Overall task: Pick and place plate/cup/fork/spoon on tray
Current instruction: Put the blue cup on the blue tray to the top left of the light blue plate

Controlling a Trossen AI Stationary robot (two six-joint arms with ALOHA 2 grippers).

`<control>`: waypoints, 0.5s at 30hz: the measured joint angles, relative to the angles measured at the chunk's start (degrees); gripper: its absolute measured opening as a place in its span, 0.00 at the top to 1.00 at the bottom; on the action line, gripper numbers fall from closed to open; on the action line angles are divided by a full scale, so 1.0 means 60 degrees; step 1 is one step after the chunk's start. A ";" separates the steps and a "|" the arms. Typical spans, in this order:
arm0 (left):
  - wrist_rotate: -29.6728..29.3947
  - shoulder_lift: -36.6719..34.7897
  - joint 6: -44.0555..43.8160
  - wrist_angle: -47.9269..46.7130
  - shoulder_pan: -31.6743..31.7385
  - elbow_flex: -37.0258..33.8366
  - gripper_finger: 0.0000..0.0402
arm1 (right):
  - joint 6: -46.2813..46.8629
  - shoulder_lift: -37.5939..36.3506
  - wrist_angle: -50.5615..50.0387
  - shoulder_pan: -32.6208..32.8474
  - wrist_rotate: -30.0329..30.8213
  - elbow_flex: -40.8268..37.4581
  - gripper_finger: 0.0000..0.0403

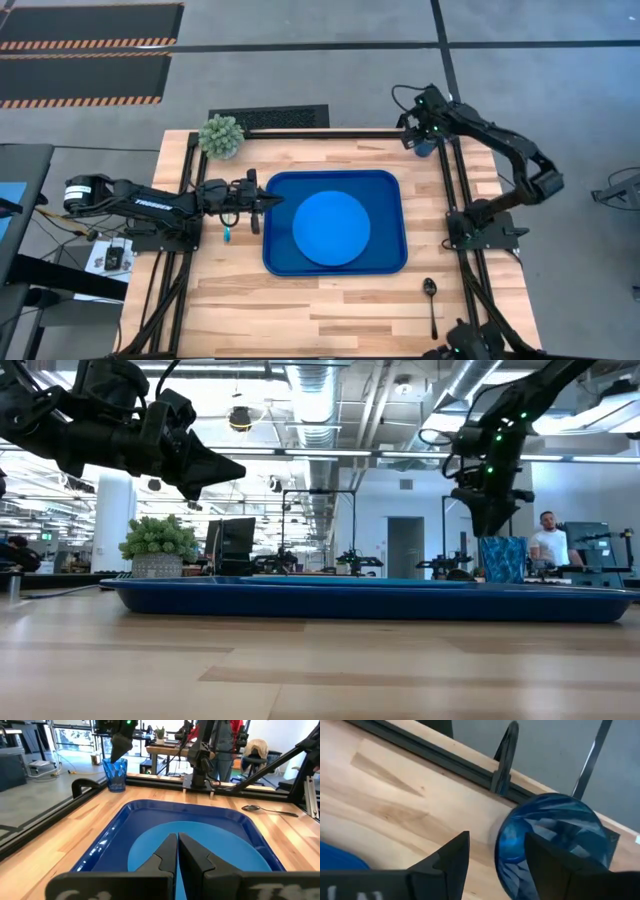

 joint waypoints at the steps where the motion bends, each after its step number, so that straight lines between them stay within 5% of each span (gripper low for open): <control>1: 0.0000 0.0000 0.0031 -0.0007 0.0000 0.0000 1.00 | 0.0016 0.0175 -0.0076 0.0000 0.0000 0.0070 0.49; 7: 0.0018 0.0000 -0.0029 0.0026 0.0000 0.0000 1.00 | 0.0196 0.0920 -0.0118 0.0011 -0.0015 0.0366 0.61; 15: 0.0000 0.0000 0.0054 0.0253 0.0000 0.0004 1.00 | 0.0207 0.1270 -0.0192 0.0247 -0.0014 0.0386 0.92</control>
